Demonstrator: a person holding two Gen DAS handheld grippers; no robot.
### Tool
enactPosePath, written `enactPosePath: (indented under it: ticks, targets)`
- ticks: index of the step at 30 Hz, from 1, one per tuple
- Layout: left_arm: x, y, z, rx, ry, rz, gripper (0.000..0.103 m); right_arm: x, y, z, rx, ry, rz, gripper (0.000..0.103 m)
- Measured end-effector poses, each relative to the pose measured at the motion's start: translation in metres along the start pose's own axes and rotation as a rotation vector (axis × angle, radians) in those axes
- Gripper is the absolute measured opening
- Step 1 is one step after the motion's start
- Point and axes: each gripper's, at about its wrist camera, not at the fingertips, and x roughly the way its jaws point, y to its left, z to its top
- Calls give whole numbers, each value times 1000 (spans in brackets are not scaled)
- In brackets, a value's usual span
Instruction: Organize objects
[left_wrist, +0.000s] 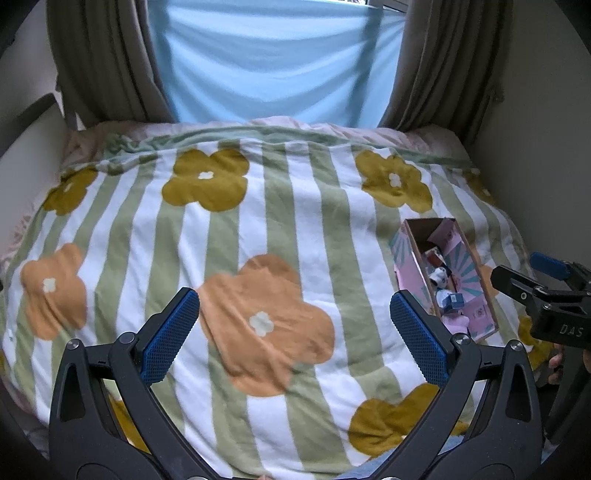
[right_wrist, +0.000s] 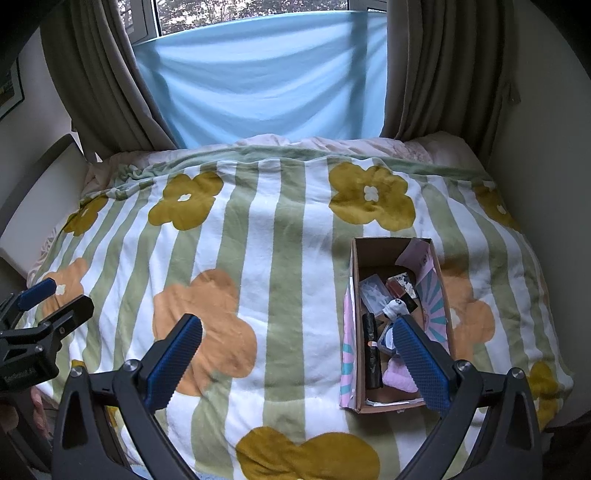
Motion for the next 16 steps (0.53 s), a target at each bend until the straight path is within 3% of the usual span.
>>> enactPosePath:
  ticks: [6, 13, 16]
  targets:
    - [0, -8, 1, 21, -8, 41, 103, 1, 0, 1, 8, 4, -1, 103]
    - [5, -7, 2, -20, -5, -71, 103, 6, 0, 9, -3, 11, -20, 103]
    - [7, -8, 4, -16, -15, -65, 103, 11, -1, 9, -2, 27, -23, 103]
